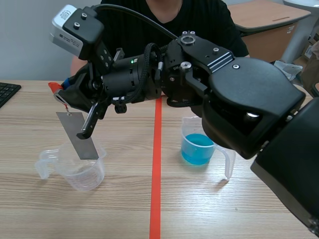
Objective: Do the redox reaction experiment.
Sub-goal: 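Put the plate into the left beaker, then return to the home posture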
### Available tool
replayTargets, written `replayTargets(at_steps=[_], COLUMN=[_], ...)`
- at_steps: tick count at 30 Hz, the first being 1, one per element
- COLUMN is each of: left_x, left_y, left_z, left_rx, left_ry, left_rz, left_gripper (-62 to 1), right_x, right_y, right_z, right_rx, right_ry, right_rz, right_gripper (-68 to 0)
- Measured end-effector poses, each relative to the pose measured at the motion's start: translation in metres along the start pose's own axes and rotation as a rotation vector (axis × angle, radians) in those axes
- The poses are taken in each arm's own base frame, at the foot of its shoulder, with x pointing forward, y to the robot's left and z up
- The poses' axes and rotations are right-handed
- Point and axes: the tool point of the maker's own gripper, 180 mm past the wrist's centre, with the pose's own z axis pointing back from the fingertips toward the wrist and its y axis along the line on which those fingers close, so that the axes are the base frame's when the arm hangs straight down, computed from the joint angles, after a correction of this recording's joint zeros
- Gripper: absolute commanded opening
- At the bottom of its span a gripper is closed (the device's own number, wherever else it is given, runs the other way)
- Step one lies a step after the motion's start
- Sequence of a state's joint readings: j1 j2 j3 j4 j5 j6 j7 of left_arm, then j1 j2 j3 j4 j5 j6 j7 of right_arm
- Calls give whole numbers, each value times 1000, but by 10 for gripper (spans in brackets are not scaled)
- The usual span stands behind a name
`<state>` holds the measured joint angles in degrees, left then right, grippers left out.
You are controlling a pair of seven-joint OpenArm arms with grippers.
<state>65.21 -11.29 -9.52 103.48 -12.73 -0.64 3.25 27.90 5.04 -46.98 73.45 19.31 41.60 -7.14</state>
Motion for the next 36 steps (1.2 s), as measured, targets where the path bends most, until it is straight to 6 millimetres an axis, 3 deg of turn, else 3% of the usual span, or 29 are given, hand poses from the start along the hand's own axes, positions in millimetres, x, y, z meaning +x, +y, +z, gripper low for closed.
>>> replayTargets(at_steps=[12, 18, 28, 34, 36], left_x=[0, 0, 0, 0, 0], left_y=[0, 0, 0, 0, 0], left_z=[0, 0, 0, 0, 0], left_rx=[0, 0, 0, 0, 0], left_ry=[0, 0, 0, 0, 0], left_rz=[0, 0, 0, 0, 0], left_gripper=[14, 14, 14, 14, 14], right_x=[-20, -20, -21, -20, -17], right_y=[2, 11, 13, 25, 35], right_z=[-7, -12, -11, -16, -19], right_rx=[3, 31, 43, 77, 103], right_ry=[32, 31, 36, 27, 0], right_rz=[4, 10, 13, -3, -40], right_gripper=[-657, -591, -285, 4, 4])
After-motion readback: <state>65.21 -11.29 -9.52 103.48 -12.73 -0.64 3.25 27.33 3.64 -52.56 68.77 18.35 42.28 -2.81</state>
